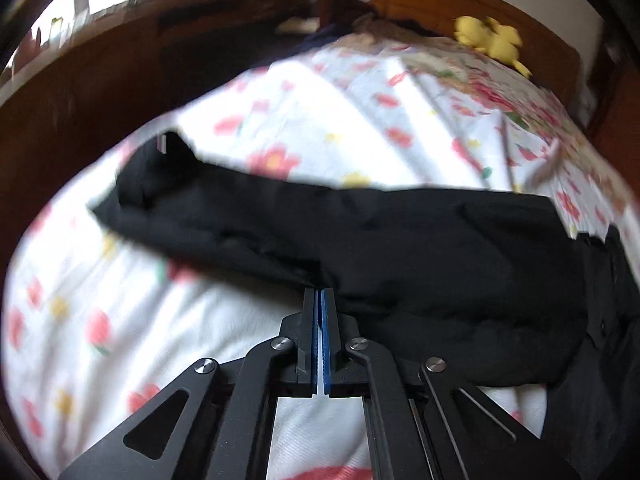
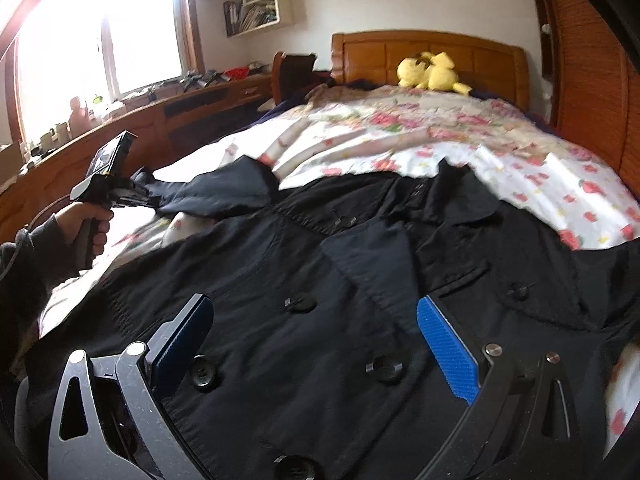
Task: Fold large clothes
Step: 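Carry the sleeve with the left gripper across the coat front and release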
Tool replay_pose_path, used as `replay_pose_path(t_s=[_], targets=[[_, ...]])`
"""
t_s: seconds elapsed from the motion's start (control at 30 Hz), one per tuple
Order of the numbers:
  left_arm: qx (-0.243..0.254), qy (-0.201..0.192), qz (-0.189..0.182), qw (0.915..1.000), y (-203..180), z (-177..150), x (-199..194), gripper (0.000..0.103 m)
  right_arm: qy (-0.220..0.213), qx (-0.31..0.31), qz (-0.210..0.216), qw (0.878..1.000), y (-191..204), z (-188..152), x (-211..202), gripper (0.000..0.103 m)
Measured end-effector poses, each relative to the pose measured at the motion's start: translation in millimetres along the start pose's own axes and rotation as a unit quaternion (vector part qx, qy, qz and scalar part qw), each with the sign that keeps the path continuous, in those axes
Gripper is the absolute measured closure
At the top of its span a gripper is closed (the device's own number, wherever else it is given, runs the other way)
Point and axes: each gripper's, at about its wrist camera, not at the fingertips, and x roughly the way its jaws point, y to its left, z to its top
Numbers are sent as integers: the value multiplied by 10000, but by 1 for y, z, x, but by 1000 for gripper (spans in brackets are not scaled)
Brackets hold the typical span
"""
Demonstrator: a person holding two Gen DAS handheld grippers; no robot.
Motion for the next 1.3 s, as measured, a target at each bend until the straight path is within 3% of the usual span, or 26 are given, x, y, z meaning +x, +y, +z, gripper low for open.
replay_pose_path(t_s=[0.17, 0.47, 0.7, 0.97, 1.07, 1.2, 1.3], targets=[[489, -574, 14, 9971, -36, 14, -70, 102, -315, 134, -170, 9993, -14, 12, -24, 1], [1260, -1127, -553, 9841, -111, -24, -175, 102, -578, 10, -370, 9976, -18, 7, -66, 1], [1785, -1133, -815, 9740, -139, -63, -199, 102, -348, 75, -555, 9978, -28, -30, -83, 1], [2194, -1005, -927, 9660, -147, -77, -207, 101, -95, 271, -804, 9963, -45, -74, -100, 1], [2246, -875, -1039, 9649, -143, -82, -212, 96, -112, 289, -860, 9958, -43, -83, -110, 1], [2317, -826, -1108, 9629, -136, -90, -225, 69, -97, 330, -945, 9949, -38, -94, -117, 1], [2207, -843, -1308, 9628, -121, -94, -237, 57, -56, 476, -862, 9951, -38, -101, -119, 1]])
